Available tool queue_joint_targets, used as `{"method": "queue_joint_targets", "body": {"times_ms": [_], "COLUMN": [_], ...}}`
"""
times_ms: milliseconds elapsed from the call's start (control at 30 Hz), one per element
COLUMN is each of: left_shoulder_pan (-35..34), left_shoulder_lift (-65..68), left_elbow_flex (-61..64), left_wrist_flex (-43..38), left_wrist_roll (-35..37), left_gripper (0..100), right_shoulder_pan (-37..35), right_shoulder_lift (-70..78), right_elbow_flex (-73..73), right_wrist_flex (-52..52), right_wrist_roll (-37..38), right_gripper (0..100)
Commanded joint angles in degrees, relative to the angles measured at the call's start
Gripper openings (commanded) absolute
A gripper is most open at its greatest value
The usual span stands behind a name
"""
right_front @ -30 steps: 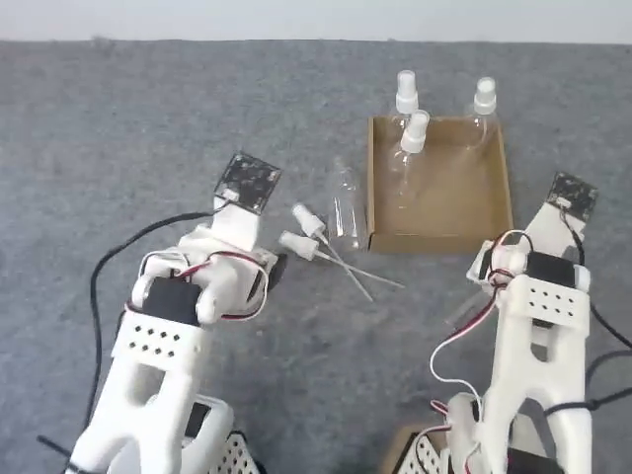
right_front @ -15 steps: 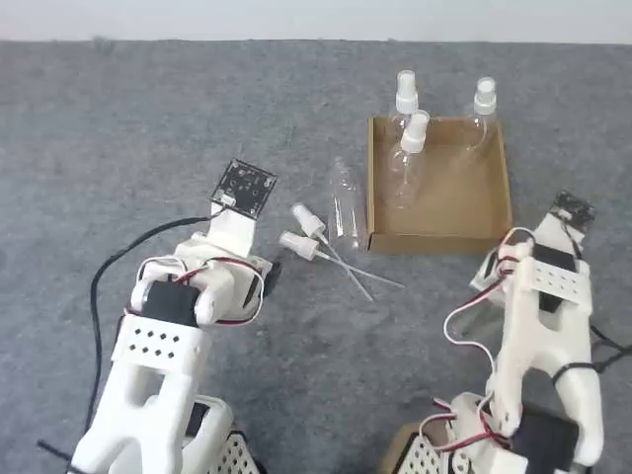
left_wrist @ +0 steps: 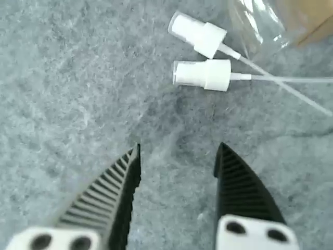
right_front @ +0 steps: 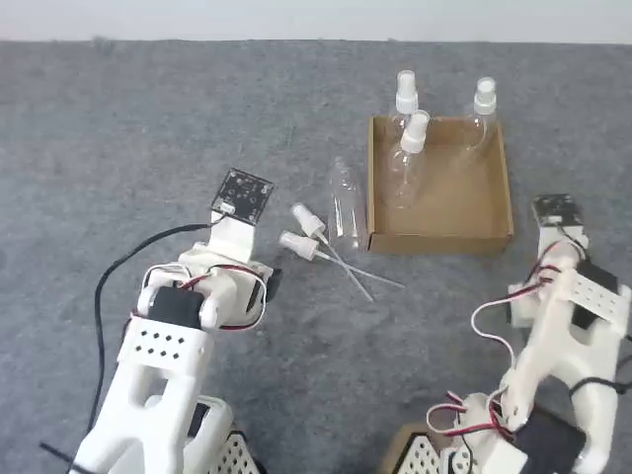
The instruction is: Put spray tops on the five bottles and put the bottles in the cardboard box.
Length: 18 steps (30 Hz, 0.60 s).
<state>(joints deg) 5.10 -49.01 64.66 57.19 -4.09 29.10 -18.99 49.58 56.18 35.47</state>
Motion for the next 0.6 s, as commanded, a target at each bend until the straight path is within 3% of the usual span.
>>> {"method": "queue_joint_targets", "body": {"times_ms": [0, 167, 333, 567], "left_shoulder_pan": [-3.25, -2.11, -1.49, -1.41], "left_shoulder_lift": [-1.49, -1.41, 4.31, 24.53], "left_elbow_flex": [-5.41, -8.57, -11.03, -24.13], "left_wrist_flex": [-0.70, 0.18, -1.49, -1.32], "left_wrist_roll": [4.84, 6.07, 7.21, 18.20], "left_gripper": [21, 21, 21, 21], "right_shoulder_pan": [5.32, 10.68, 11.74, 11.56], "right_shoulder_lift": [-0.48, -0.48, -0.04, -0.22], "right_elbow_flex": [-1.32, -1.32, -0.97, 0.00], "right_wrist_flex": [-0.66, -3.30, -3.21, -3.65], "right_wrist_roll": [20.75, 32.79, 32.70, 32.70], "right_gripper": [8.4, 8.4, 8.7, 8.8]}}
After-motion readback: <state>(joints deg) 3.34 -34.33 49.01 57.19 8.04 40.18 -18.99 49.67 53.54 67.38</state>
